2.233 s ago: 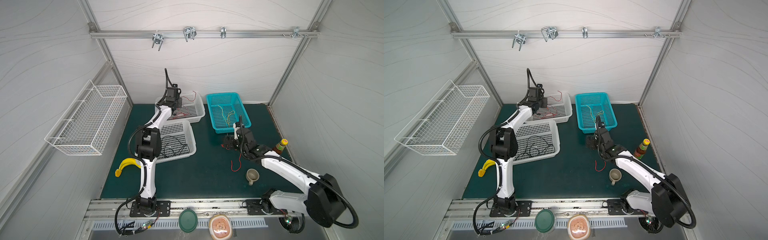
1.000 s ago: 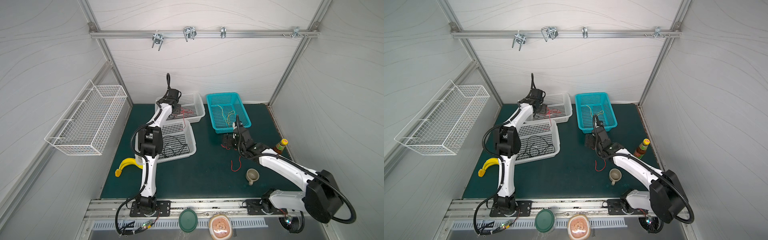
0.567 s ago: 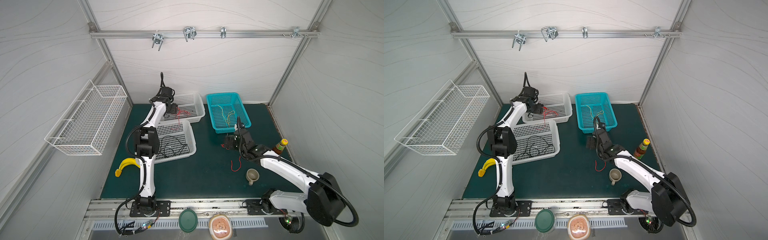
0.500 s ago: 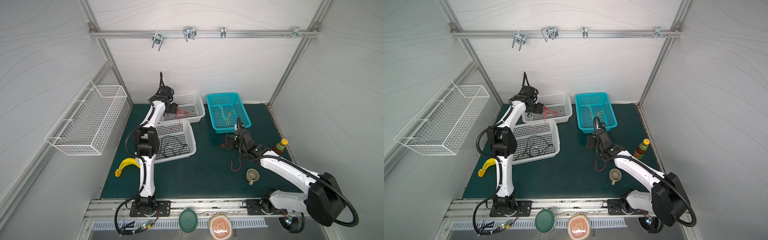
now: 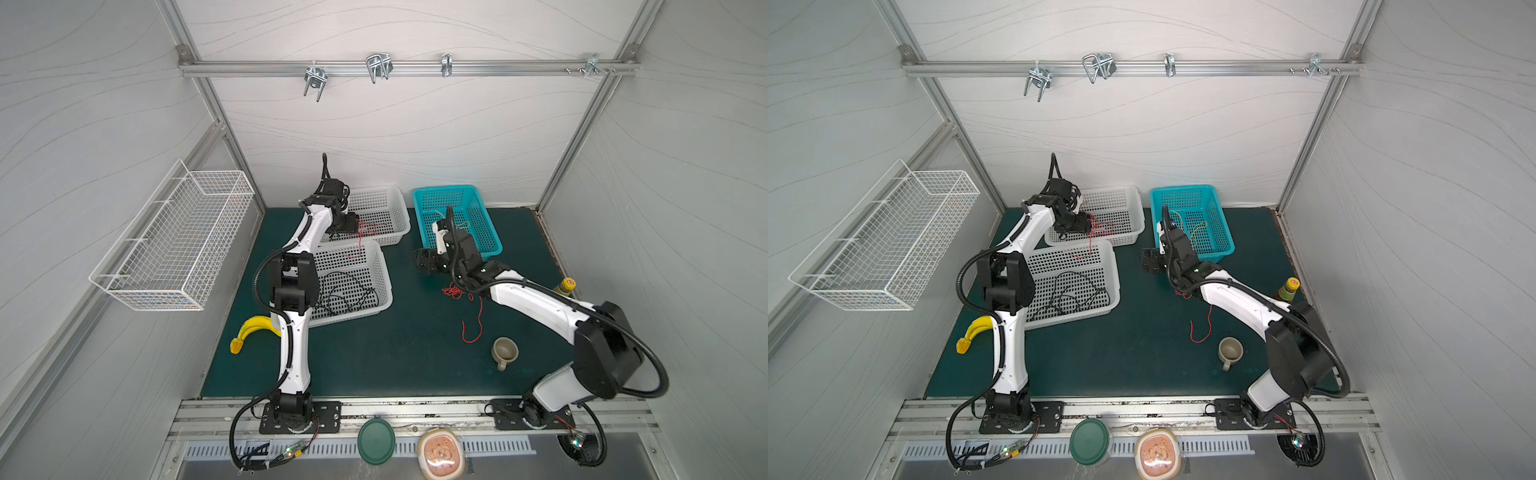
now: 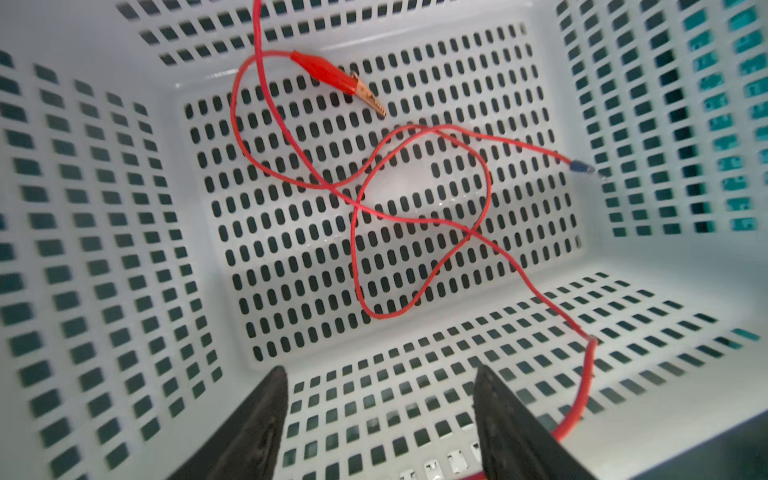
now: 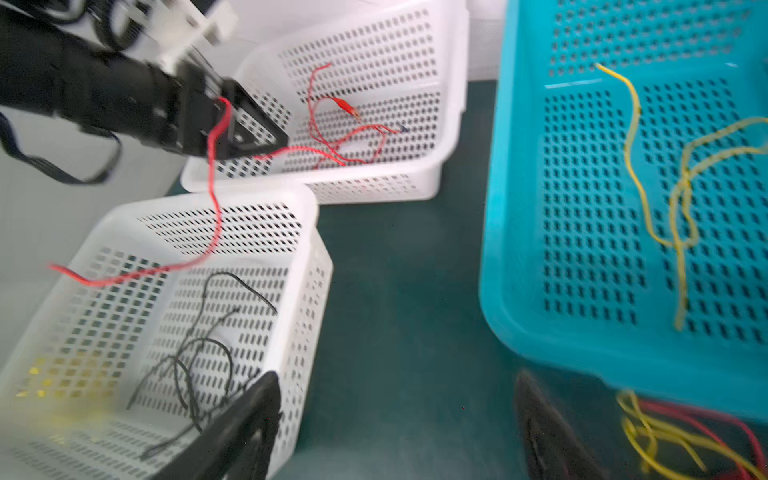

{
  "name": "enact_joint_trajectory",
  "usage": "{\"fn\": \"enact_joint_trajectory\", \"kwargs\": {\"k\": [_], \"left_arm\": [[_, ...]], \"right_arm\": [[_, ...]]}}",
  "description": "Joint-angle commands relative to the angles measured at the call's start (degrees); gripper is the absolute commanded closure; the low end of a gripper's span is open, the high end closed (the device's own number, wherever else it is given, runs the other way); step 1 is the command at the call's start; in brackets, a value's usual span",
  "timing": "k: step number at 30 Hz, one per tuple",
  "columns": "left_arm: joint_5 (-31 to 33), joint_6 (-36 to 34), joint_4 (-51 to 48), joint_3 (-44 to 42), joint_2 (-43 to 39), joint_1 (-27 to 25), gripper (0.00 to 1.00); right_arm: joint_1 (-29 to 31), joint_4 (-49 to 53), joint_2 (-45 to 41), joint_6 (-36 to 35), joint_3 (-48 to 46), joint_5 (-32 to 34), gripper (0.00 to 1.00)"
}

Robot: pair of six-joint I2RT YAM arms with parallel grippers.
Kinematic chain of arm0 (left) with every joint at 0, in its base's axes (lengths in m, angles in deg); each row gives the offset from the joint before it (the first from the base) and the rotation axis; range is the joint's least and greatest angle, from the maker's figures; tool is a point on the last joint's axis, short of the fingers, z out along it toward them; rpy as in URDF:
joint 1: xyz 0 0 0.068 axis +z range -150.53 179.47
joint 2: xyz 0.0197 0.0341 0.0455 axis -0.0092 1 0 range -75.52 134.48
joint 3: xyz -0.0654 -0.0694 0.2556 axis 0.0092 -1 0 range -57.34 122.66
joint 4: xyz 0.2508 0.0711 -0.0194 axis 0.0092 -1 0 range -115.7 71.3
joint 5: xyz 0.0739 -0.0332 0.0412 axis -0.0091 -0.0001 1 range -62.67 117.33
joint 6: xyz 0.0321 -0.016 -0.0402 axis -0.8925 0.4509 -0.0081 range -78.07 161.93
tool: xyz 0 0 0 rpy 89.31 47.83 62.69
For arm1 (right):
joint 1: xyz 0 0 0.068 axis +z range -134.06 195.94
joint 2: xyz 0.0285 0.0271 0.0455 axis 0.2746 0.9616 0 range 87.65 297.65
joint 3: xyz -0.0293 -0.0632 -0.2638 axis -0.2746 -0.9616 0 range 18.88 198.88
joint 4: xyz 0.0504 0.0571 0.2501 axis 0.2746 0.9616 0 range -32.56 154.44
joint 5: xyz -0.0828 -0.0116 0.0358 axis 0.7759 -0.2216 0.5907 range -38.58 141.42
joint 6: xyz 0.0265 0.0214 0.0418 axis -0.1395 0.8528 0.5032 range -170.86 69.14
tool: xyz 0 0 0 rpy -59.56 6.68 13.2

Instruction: Untangle the cables

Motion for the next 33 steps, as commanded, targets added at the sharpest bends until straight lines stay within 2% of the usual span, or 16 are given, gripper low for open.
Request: {"fn": "enact_joint_trajectory", "kwargs": {"k": [1,7,11,17,24,27,33], "left_arm": [[-1.0,0.9,4.4,-1.8,-4.3,0.1,0.29],[-1.3,1.5,8.3,-6.4,-7.0,0.1,0.29],[-1.6,2.3,10.1,-7.9,-8.1,0.0,0.29],[-1.0,2.9,12.0,-7.9,-8.2,-1.1,0.29],[-0.9,4.2,12.8,-6.6,-7.7,-1.9,0.29],[-1.3,4.9,13.1,-6.5,-8.2,-2.1,0.29],[-2.3,5.2,13.5,-6.5,-9.0,-2.3,0.29]], "right_arm": [[0.5,-4.7,7.3,-1.7,7.3,-6.7,0.14],[0.7,-5.3,21.5,-0.5,22.7,-15.1,0.18],[0.7,-7.8,27.2,1.3,28.6,-19.2,0.21],[0.8,-9.7,32.2,3.1,34.4,-24.2,0.25],[0.8,-11.7,35.1,4.6,36.7,-26.1,0.31],[0.9,-11.8,36.6,5.1,38.2,-27.0,0.38],[0.8,-12.5,38.0,5.7,39.0,-27.7,0.66]]}}
